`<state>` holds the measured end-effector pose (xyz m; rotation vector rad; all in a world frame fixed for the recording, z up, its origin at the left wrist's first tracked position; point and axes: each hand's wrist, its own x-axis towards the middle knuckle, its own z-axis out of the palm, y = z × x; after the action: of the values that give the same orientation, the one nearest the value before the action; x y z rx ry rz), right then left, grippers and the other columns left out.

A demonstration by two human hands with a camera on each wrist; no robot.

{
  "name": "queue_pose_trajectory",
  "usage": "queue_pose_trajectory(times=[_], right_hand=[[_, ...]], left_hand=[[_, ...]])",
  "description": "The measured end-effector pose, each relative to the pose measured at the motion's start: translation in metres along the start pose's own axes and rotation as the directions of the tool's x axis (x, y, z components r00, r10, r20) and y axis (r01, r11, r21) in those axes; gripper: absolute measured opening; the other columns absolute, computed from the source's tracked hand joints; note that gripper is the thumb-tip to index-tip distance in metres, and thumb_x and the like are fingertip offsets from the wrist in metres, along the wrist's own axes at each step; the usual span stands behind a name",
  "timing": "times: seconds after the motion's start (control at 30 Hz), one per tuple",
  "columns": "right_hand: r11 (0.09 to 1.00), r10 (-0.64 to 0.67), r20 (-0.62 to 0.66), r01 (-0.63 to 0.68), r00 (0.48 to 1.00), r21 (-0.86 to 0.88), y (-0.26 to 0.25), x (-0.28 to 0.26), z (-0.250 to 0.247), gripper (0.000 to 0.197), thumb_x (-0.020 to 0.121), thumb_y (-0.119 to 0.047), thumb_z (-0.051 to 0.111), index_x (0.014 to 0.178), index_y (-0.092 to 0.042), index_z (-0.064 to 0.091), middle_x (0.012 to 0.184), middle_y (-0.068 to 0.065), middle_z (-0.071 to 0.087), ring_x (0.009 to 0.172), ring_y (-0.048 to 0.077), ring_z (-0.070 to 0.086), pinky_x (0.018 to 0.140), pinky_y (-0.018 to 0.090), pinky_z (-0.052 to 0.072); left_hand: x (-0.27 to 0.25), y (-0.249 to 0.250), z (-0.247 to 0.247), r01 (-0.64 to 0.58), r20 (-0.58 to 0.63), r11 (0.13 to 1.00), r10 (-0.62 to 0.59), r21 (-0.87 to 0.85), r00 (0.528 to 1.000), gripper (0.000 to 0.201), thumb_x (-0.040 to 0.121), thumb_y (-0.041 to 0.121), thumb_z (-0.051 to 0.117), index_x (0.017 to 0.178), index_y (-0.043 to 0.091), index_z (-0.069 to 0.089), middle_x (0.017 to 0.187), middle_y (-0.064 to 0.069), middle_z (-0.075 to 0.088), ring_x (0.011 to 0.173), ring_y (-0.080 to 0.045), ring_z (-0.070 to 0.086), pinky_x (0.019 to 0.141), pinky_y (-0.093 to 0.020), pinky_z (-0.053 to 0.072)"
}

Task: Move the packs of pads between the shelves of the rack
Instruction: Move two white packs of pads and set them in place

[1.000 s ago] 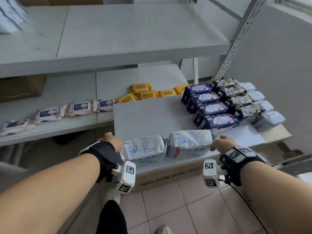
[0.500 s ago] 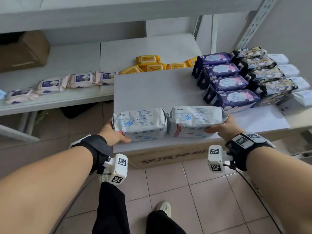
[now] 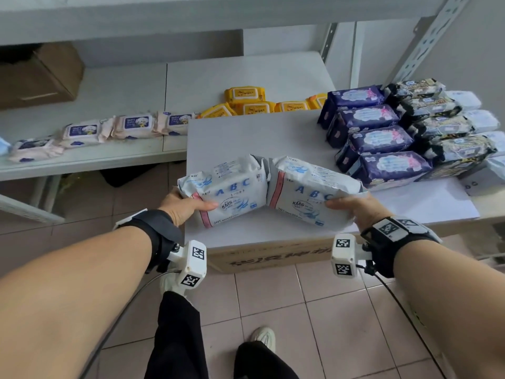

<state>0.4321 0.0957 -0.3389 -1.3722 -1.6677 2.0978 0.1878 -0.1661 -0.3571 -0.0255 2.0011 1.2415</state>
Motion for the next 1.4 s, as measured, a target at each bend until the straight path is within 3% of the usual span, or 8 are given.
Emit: queue_pose_trajectory(times=[0.17,0.33,0.43,0.67,0.87,1.03,1.27,1.4], right_hand=[[0.994,0.085,-0.105,-0.076,0.991,0.084,-0.017,0.005,0.013,0.077,0.042,-0.014,0.084,0.115,-0.001,0.063,0.109,0.020,0.069,0.099,0.039,0.066,0.085,0.058,0.052],[0.992,0.106,-0.188,-0.090,0.976,0.092,-0.037,0.009,0.018,0.055,0.052,-0.005,0.084,0.104,-0.002,0.066,0.091,0.015,0.073,0.074,0.028,0.072,0.058,0.039,0.060],[0.992,0.089,-0.230,-0.066,0.969,0.109,-0.056,0.004,0.020,0.051,0.056,-0.008,0.083,0.104,-0.003,0.066,0.098,0.018,0.072,0.084,0.033,0.071,0.068,0.046,0.060],[0.880,-0.087,0.102,0.029,0.991,0.474,-0.128,-0.030,0.046,0.026,0.086,-0.011,0.055,0.111,-0.008,0.061,0.096,0.015,0.074,0.080,0.031,0.072,0.058,0.039,0.058],[0.823,-0.260,0.339,0.024,0.904,0.567,-0.202,-0.069,0.093,0.030,0.087,-0.014,0.049,0.115,-0.007,0.058,0.096,0.015,0.074,0.080,0.031,0.073,0.060,0.041,0.058],[0.847,-0.326,0.415,0.068,0.849,0.527,-0.257,-0.096,0.140,0.051,0.076,-0.020,0.059,0.126,-0.009,0.057,0.115,0.014,0.069,0.093,0.030,0.070,0.072,0.041,0.058],[0.842,-0.440,0.502,0.146,0.745,0.520,-0.311,-0.127,0.220,0.040,0.079,-0.017,0.059,0.118,-0.010,0.060,0.113,0.015,0.070,0.096,0.031,0.070,0.073,0.043,0.058],[0.848,-0.445,0.512,0.161,0.735,0.505,-0.326,-0.129,0.282,0.045,0.078,-0.018,0.061,0.122,-0.011,0.057,0.116,0.015,0.068,0.098,0.031,0.069,0.072,0.042,0.059]], left_hand=[[0.000,0.011,0.000,0.082,-0.072,0.990,-0.091,-0.116,0.993,0.060,0.058,0.022,0.088,0.112,0.017,0.062,0.116,-0.008,0.066,0.110,-0.028,0.060,0.102,-0.049,0.042],[0.001,0.026,0.002,0.136,-0.004,0.971,-0.139,-0.195,0.990,0.037,0.065,0.011,0.082,0.097,0.009,0.066,0.107,-0.019,0.070,0.091,-0.029,0.068,0.091,-0.046,0.051],[-0.001,0.036,0.003,0.170,0.027,0.963,-0.168,-0.209,0.985,0.051,0.066,0.023,0.082,0.111,0.006,0.066,0.111,-0.018,0.069,0.106,-0.033,0.064,0.100,-0.051,0.045],[-0.025,0.088,0.003,0.152,0.119,0.909,-0.114,-0.389,0.986,0.046,0.078,0.041,0.070,0.113,0.011,0.065,0.110,-0.014,0.068,0.094,-0.028,0.062,0.100,-0.040,0.043],[-0.065,0.154,-0.015,-0.016,0.074,0.833,0.068,-0.554,0.995,0.026,0.080,0.037,0.069,0.089,0.013,0.066,0.063,-0.005,0.073,0.045,-0.018,0.066,0.044,-0.022,0.050],[-0.103,0.201,-0.063,-0.166,-0.030,0.788,0.184,-0.593,0.982,0.020,0.082,0.036,0.067,0.087,0.017,0.064,0.058,-0.001,0.070,0.052,-0.019,0.063,0.044,-0.020,0.046],[-0.122,0.244,-0.156,-0.347,-0.146,0.750,0.322,-0.563,0.935,0.019,0.082,0.035,0.067,0.090,0.018,0.061,0.072,-0.006,0.071,0.072,-0.024,0.059,0.060,-0.029,0.047],[-0.110,0.253,-0.217,-0.375,-0.162,0.740,0.346,-0.559,0.924,0.018,0.082,0.034,0.067,0.090,0.020,0.061,0.062,-0.003,0.071,0.067,-0.023,0.059,0.047,-0.023,0.047]])
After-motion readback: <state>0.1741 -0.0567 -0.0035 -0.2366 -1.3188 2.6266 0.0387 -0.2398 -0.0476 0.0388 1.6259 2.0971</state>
